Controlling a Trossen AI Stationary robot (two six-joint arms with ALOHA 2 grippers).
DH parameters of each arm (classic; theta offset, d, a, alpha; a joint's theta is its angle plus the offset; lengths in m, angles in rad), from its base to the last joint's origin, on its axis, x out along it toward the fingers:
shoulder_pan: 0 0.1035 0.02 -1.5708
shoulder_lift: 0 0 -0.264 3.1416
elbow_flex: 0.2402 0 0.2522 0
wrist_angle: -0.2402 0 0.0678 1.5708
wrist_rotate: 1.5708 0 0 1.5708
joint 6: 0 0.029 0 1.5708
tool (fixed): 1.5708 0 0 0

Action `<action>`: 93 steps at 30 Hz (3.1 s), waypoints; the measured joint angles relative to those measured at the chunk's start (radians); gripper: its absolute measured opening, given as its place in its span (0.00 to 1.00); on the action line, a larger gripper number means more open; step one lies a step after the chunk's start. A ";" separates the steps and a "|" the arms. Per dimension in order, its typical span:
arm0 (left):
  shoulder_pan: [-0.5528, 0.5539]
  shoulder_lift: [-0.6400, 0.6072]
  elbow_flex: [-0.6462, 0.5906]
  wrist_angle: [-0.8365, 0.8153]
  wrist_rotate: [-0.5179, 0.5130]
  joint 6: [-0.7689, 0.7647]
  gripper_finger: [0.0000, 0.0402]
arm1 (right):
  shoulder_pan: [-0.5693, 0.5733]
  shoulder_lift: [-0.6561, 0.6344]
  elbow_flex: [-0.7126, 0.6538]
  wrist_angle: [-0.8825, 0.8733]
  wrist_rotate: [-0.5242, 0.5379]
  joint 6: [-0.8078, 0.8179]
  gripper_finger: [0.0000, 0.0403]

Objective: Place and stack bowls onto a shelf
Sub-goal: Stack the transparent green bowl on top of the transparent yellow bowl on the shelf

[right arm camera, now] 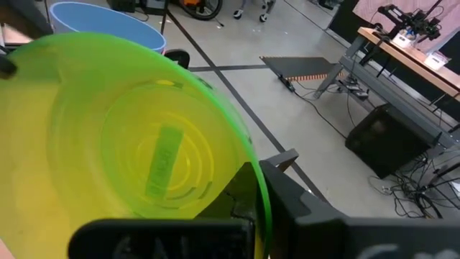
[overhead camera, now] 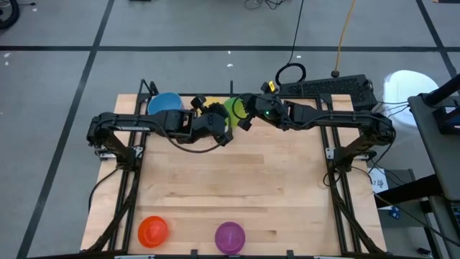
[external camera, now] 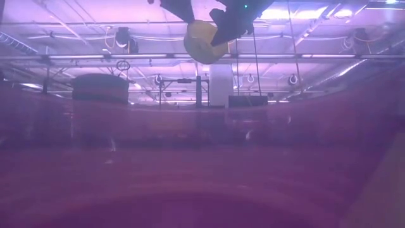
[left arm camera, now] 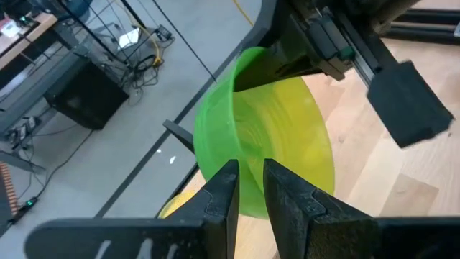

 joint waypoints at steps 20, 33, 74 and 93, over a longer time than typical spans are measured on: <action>0.066 0.038 0.001 0.011 0.040 0.160 0.18 | 0.016 0.000 -0.001 -0.003 0.019 -0.053 0.00; 0.074 0.038 0.001 -0.041 0.043 0.241 0.18 | 0.024 0.000 -0.001 -0.002 -0.057 -0.100 0.00; 0.246 0.042 -0.002 -0.224 0.055 0.179 0.00 | 0.045 -0.012 0.002 0.194 -0.086 -0.202 0.32; 0.526 0.040 -0.007 -0.219 0.340 0.218 0.00 | 0.080 -0.133 0.001 0.215 -0.080 -0.233 0.32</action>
